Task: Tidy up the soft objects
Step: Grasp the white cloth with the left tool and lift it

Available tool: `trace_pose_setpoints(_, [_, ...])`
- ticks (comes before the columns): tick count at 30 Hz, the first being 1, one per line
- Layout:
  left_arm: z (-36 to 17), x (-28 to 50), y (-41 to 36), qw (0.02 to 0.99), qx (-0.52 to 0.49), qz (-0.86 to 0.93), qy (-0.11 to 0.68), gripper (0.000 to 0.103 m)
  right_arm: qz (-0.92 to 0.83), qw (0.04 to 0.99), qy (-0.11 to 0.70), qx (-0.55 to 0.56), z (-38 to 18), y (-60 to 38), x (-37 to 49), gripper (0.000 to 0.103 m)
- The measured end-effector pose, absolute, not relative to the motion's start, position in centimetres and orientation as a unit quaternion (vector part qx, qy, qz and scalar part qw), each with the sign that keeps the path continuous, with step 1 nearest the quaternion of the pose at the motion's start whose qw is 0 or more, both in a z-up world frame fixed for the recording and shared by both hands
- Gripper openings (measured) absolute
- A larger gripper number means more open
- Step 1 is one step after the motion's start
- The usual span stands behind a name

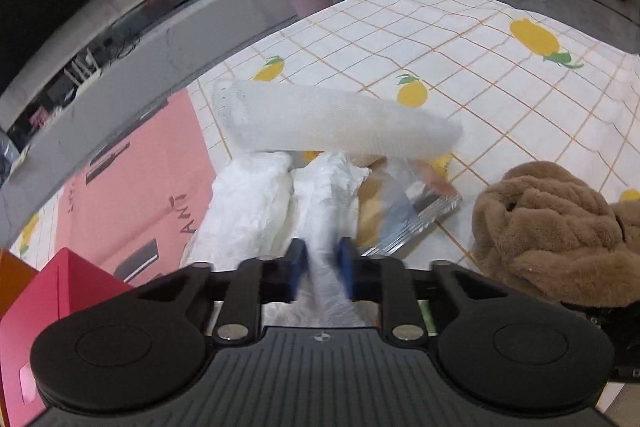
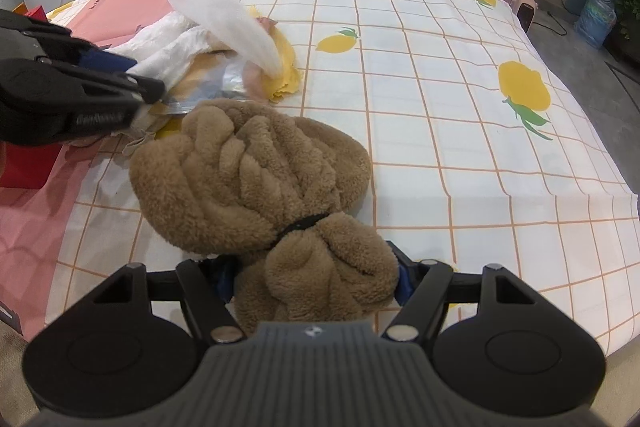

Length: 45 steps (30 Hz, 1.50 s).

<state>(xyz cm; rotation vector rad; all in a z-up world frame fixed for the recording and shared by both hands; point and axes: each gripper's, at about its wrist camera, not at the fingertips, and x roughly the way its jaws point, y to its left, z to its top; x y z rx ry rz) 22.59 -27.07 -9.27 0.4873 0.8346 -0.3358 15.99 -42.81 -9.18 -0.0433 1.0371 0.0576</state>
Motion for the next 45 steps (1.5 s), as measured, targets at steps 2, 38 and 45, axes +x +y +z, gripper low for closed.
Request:
trace_pose_setpoints(2, [-8.6, 22.8, -26.8, 0.870, 0.239, -0.156, 0.402, 0.009, 0.028, 0.868, 0.495, -0.021, -9.2, -42.8, 16.0, 0.069])
trace_pose_setpoints(38, [-7.3, 34.3, -22.7, 0.789, 0.214, -0.118, 0.564, 0.016, 0.034, 0.869, 0.493, -0.024, -9.1, -42.7, 15.9, 0.067])
trace_pose_setpoints(45, [-3.1, 32.8, -21.1, 0.814, 0.174, -0.129, 0.539, 0.015, 0.018, 0.868, 0.493, -0.051, -8.2, -41.3, 15.3, 0.051])
